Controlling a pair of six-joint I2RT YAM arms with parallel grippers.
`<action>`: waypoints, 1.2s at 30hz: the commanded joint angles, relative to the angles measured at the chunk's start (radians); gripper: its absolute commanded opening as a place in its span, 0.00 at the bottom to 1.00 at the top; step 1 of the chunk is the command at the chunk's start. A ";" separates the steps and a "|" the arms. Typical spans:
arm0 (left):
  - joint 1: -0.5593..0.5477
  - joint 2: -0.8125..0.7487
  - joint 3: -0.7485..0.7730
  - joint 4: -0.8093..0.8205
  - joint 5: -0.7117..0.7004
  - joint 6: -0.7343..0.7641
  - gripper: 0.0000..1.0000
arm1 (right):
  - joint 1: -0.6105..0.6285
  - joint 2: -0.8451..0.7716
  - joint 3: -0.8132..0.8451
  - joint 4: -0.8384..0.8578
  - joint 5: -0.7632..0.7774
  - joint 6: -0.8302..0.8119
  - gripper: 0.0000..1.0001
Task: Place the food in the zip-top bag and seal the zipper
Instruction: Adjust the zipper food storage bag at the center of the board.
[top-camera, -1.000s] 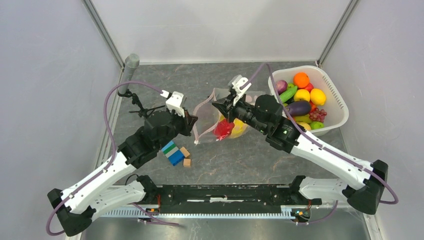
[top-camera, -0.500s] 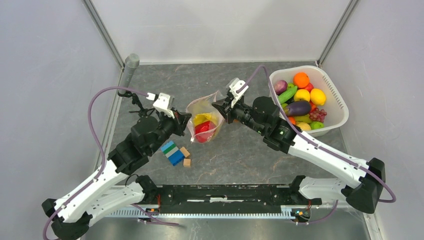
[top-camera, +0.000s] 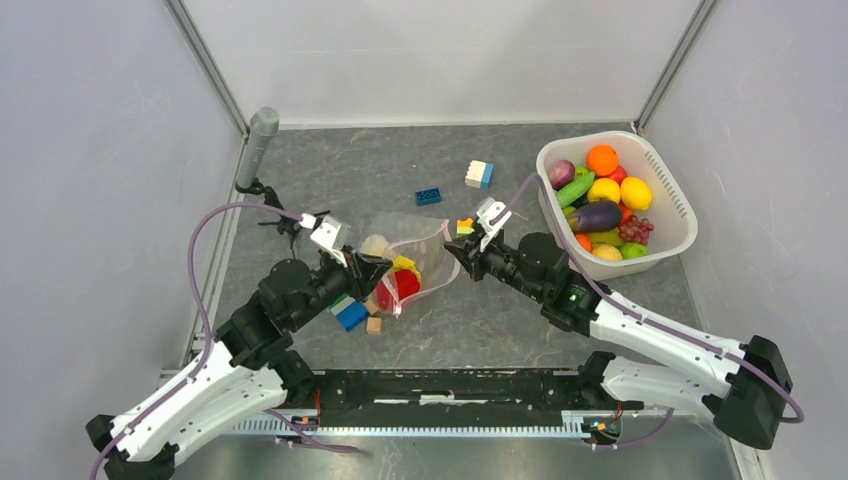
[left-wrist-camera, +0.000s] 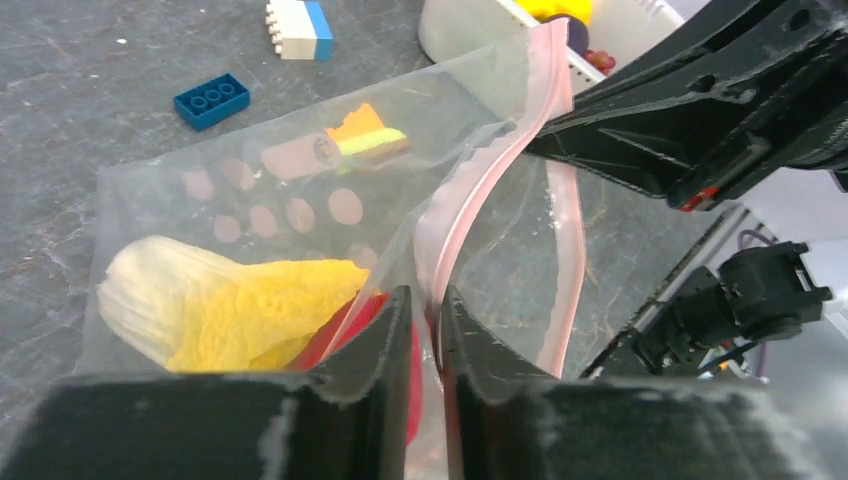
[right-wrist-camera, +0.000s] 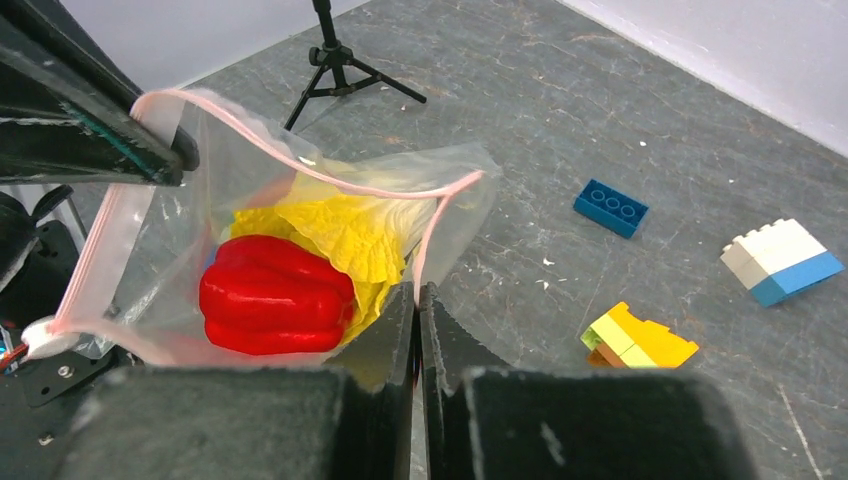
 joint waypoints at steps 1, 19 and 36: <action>0.000 0.015 0.052 -0.038 0.054 -0.016 0.36 | 0.002 -0.022 -0.025 0.085 0.013 0.049 0.07; -0.019 0.457 0.521 -0.360 0.212 0.236 0.65 | 0.002 -0.026 0.031 0.070 0.035 0.035 0.07; -0.234 0.565 0.628 -0.451 -0.249 0.239 0.62 | 0.002 -0.004 0.072 0.068 0.030 0.049 0.08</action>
